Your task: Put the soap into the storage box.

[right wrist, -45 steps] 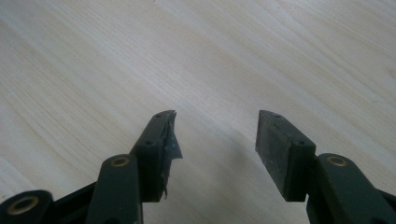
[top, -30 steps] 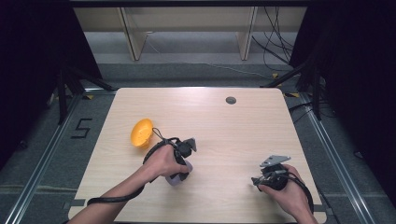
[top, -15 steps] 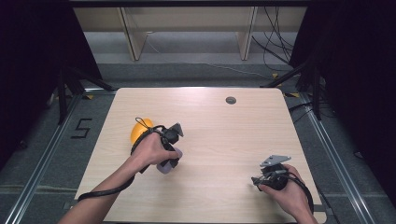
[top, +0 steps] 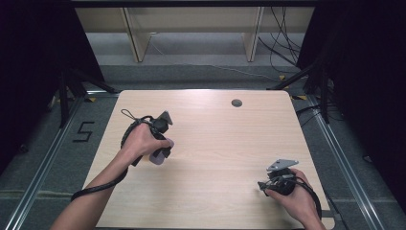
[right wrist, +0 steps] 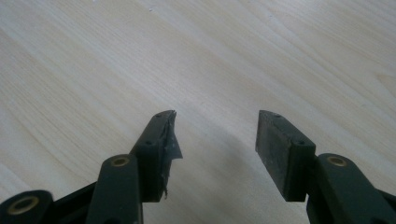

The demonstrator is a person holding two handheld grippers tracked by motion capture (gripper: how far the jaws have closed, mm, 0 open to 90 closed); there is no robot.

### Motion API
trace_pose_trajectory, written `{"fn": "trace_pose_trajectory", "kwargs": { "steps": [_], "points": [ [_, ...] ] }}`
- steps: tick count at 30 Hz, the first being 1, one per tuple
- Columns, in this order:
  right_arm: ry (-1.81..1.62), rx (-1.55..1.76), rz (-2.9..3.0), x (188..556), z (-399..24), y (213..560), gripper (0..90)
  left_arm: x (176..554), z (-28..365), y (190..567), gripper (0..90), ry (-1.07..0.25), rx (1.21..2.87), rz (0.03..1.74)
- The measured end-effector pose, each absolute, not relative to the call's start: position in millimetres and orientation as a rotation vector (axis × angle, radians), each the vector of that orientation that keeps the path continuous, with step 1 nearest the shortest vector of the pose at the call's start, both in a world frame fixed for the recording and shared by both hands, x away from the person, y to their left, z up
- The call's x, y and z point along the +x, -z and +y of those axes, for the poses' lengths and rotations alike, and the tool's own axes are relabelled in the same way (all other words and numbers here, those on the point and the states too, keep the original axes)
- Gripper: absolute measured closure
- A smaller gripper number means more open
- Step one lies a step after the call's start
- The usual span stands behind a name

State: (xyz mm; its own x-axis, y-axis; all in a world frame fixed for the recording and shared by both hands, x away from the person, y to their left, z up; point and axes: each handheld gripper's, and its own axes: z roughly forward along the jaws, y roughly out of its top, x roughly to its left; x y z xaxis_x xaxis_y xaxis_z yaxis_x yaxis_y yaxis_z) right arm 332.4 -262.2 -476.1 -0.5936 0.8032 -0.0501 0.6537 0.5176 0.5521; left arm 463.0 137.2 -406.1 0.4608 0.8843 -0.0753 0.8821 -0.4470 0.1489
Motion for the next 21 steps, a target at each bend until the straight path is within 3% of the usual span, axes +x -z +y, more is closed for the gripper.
{"fn": "trace_pose_trajectory", "kwargs": {
  "steps": [21],
  "points": [
    [-0.738, 1.264, 2.412, 332.3, -264.5, 472.2, 45.7, 498.8, 176.0, 394.5, 49.1, -0.164, 2.364, 1.738]
  ]
}}
